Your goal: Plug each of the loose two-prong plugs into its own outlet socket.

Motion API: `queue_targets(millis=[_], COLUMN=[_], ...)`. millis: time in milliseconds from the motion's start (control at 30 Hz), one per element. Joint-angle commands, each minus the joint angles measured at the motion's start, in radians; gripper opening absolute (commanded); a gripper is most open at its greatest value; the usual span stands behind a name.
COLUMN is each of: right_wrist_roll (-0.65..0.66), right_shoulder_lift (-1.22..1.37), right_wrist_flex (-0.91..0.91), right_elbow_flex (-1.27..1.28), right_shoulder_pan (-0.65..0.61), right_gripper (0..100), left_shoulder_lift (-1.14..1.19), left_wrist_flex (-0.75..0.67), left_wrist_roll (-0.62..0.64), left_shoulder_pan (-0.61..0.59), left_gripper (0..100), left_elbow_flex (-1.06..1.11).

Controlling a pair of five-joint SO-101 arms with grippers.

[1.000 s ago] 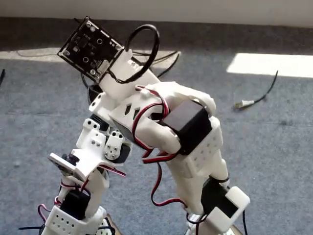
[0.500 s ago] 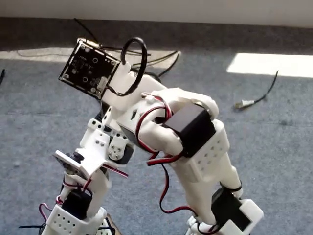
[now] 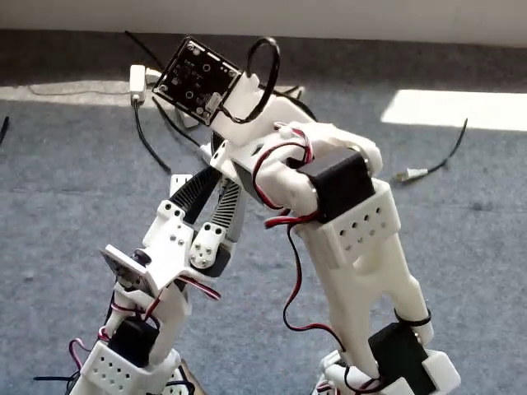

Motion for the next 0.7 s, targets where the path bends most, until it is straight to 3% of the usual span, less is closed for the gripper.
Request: queue_targets(millis=[0, 333, 600, 667], right_wrist_roll=[0.020, 0.018, 0.008, -0.058], right_shoulder_lift=[0.001, 0.001, -0.045, -0.047], right_wrist_flex=[-0.061, -0.186, -0.176, -0.176], right_elbow_flex=[0.125, 0.245, -0.005, -0.093], right_shoulder_pan=[0.073, 0.105, 0.108, 0.113], right_gripper=[0.8, 0.8, 0.8, 0.8], left_shoulder_lift=[-0.022, -0.019, -0.016, -0.015], left_wrist_flex=[-0.023, -0.025, -0.018, -0.018], left_wrist_roll=[0.003, 0.003, 0.005, 0.005], left_shoulder_pan=[-0.001, -0.077, -0.076, -0.076], left_gripper=[1, 1, 1, 1], left_elbow_flex=[-0.110, -0.131, -0.102, -0.084])
